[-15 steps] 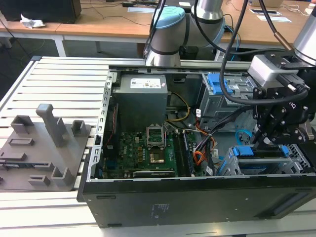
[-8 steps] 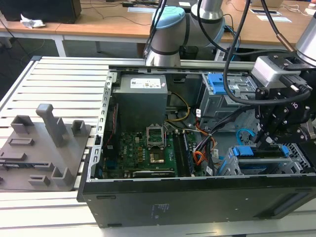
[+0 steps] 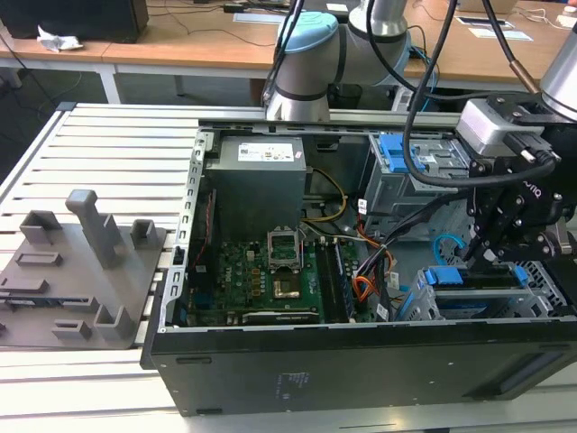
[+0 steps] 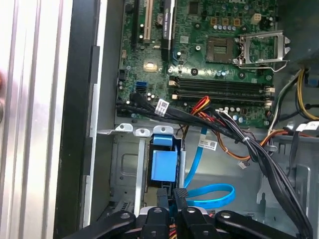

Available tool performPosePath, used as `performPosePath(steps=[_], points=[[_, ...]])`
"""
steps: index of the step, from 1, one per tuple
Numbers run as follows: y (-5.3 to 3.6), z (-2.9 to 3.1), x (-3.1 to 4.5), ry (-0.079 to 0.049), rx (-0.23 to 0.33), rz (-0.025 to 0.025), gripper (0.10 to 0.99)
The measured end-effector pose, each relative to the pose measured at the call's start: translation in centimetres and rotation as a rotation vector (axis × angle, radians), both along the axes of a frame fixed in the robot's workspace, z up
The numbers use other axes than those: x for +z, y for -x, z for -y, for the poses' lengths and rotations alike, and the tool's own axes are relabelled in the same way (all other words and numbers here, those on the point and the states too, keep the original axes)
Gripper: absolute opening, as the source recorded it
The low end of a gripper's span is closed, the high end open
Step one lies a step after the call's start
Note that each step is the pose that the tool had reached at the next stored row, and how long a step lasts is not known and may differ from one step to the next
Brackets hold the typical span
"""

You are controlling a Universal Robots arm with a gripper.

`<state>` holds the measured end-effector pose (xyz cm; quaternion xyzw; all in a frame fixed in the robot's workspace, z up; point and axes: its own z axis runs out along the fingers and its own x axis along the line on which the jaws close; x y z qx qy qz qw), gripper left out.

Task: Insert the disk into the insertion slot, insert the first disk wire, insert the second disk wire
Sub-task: 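Insert the second disk wire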

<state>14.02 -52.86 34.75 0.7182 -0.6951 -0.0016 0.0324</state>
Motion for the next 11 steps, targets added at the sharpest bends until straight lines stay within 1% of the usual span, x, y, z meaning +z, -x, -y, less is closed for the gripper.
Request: performPosePath(steps=[2, 4, 7, 9, 11], points=[[0.0, 0.0, -0.03, 0.0, -0.053, 0.0, 0.165], [0.0, 0.0, -0.03, 0.0, -0.079, 0.0, 0.165], [-0.06, -0.01, -0.04, 0.0, -0.084, 0.0, 0.165], [-0.28, -0.03, -0.12, 0.0, -0.084, -0.0005, 0.165], [-0.71, -0.06, -0.32, 0.0, -0.084, -0.0008, 0.165]])
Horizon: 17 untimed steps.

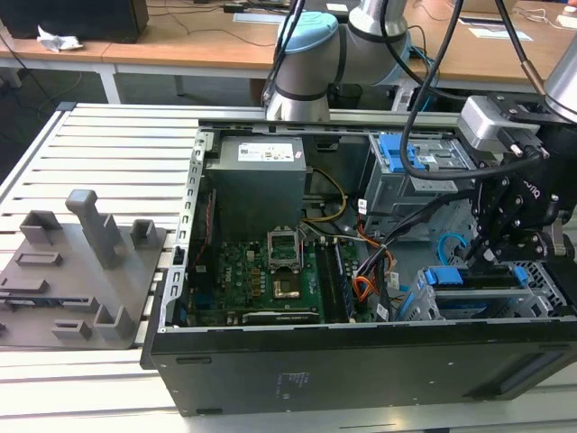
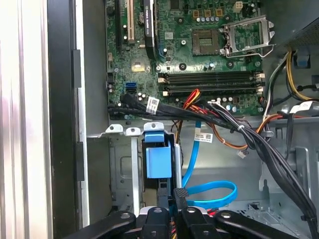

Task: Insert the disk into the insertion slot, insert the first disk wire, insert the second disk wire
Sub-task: 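Insert the second disk wire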

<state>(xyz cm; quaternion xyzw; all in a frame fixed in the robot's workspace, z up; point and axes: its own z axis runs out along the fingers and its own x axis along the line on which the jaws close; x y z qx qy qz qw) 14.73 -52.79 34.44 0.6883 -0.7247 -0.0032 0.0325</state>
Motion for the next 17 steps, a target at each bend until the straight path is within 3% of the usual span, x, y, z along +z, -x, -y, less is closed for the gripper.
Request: performPosePath(steps=[9, 17], points=[[-0.24, 0.07, -0.31, 0.0, 0.0, 0.0, 0.165], [-0.4, 0.13, -1.11, 0.001, 0.0, 0.0, 0.165]])
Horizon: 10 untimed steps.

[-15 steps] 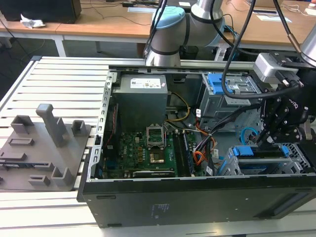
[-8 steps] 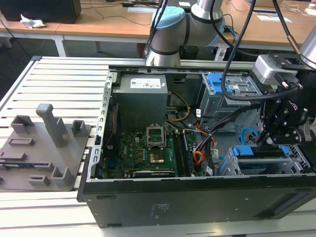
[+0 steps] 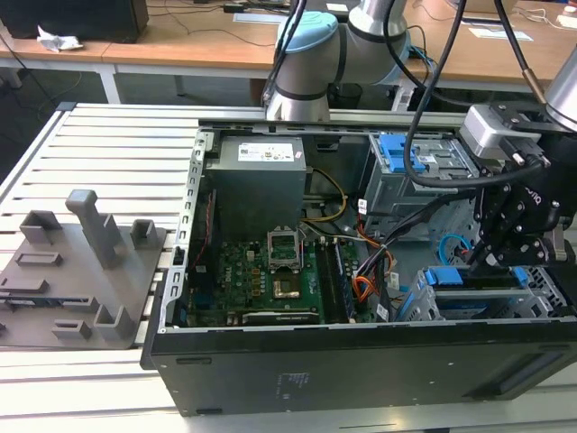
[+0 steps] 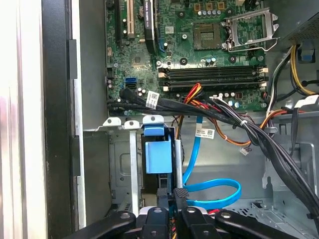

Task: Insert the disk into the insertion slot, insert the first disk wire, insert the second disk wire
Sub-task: 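Insert the second disk wire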

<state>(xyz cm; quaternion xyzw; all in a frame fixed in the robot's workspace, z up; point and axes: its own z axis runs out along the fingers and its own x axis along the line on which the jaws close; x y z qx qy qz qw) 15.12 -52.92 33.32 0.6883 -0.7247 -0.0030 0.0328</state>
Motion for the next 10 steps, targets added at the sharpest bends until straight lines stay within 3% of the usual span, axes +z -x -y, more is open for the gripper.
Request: performPosePath(steps=[5, 6, 8, 10], points=[[0.0, -0.01, -0.11, -0.002, 0.0, 0.0001, 0.165], [0.0, 0.0, -0.11, -0.001, 0.0, 0.0, 0.231], [0.0, 0.0, -0.07, -0.001, 0.0, 0.0, 0.231], [0.01, 0.0, 0.67, -0.001, 0.0, 0.0, 0.231]])
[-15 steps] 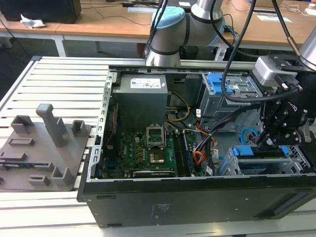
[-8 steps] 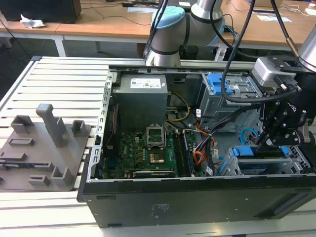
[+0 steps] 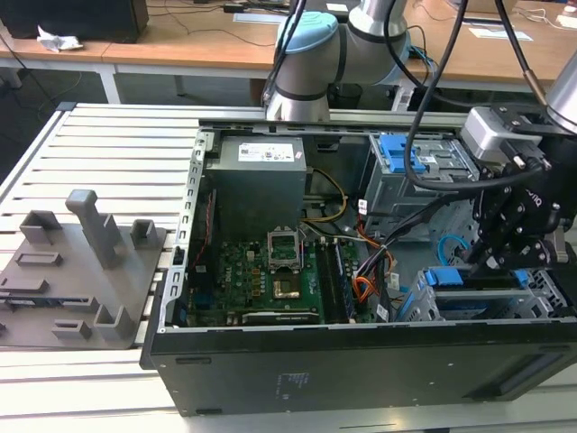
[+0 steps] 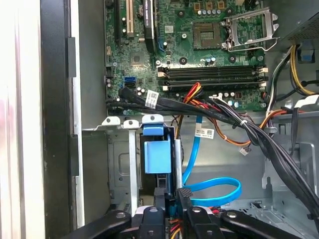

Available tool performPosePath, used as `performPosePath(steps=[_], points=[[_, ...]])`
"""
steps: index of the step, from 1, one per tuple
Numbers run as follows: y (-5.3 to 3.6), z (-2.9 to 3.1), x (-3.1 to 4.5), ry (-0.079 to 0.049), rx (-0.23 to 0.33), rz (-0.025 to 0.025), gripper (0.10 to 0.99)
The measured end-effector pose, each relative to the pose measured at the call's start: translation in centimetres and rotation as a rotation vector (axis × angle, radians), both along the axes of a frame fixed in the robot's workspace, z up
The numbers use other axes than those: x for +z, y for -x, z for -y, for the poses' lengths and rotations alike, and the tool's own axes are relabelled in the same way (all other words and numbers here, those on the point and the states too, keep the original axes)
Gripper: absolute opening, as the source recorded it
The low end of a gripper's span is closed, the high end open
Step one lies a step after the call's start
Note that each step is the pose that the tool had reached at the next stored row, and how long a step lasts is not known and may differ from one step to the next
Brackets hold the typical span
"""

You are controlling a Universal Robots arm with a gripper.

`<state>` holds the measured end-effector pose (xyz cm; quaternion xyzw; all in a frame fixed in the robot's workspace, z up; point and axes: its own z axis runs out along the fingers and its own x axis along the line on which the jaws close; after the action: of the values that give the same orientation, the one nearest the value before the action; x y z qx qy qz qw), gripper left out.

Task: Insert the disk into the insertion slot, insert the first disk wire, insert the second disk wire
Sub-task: 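Insert the second disk wire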

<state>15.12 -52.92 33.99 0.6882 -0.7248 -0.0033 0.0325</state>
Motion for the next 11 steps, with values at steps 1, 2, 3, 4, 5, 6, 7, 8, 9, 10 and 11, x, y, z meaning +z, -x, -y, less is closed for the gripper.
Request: performPosePath(steps=[1, 2, 3, 4, 5, 6, 7, 8, 9, 10, 11], points=[[0.0, -0.02, 0.48, 0.001, 0.0, 0.0, 0.231], [0.0, -0.04, 0.82, 0.0, 0.0, 0.0, 0.231], [0.0, -0.09, 1.43, 0.001, 0.0, 0.0, 0.231], [0.0, -0.28, 2.06, 0.001, 0.0, 0.0, 0.231], [0.0, -0.45, 2.45, 0.001, 0.0, 0.0, 0.149], [0.0, -0.5, 2.74, 0.001, 0.0, 0.0, 0.149], [0.0, -0.5, 3.12, 0.001, 0.0, 0.0, 0.106], [0.0, -0.5, 3.41, 0.001, 0.0, 0.0, 0.106], [0.0, -0.5, 3.58, 0.001, 0.0, 0.0, 0.106], [0.0, -0.5, 3.61, 0.001, 0.0, 0.0, 0.106], [0.0, -0.5, 3.62, 0.001, 0.0, 0.0, 0.106]])
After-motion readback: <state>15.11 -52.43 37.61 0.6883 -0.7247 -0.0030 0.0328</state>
